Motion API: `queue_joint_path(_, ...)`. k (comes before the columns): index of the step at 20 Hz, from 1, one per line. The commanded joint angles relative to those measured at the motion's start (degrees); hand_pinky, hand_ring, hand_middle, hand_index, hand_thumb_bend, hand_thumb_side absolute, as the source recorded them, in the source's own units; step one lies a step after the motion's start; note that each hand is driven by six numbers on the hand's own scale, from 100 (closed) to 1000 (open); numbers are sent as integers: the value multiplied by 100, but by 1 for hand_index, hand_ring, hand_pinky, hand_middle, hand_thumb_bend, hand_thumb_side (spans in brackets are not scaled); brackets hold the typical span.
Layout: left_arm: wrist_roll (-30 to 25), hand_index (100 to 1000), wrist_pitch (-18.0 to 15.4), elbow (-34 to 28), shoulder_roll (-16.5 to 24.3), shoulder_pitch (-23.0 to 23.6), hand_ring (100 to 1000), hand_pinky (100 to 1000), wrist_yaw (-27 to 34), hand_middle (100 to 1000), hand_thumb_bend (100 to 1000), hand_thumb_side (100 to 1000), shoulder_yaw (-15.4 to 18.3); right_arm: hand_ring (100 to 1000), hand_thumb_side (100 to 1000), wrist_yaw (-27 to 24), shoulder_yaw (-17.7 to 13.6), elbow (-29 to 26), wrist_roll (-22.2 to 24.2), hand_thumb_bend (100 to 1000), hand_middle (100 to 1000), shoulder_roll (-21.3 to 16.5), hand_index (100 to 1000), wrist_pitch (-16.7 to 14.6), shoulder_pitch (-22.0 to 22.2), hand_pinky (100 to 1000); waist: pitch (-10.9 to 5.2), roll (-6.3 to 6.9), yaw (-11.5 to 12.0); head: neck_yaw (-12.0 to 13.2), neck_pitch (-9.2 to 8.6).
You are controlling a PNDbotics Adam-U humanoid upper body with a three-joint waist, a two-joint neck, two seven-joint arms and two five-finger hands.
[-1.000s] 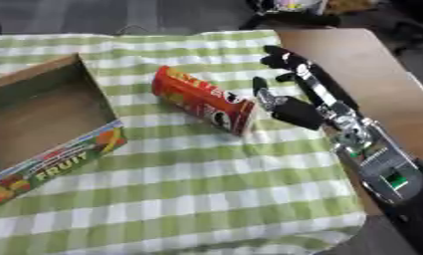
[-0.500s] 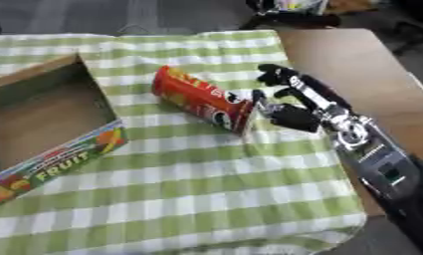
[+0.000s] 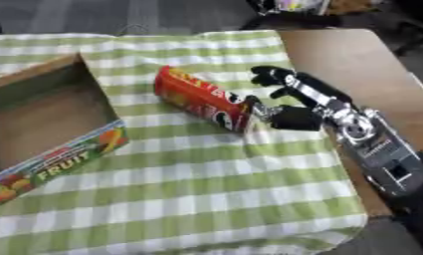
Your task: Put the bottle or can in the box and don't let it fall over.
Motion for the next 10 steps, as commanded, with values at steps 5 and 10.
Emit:
queue_joint_path(5, -22, 702, -1, -69, 147, -34, 632, 606, -16, 548, 100, 700, 15, 944, 600, 270, -90, -56, 93, 228, 872, -190, 976, 24, -102, 849, -71, 28, 4, -1, 32)
queue_joint_path(10, -27, 702, -1, -69, 144, -33, 632, 607, -13, 548, 100, 699, 13, 940, 606, 312, -28, 30, 91, 233, 868, -145, 977, 117, -156, 844, -69, 30, 16, -14, 32)
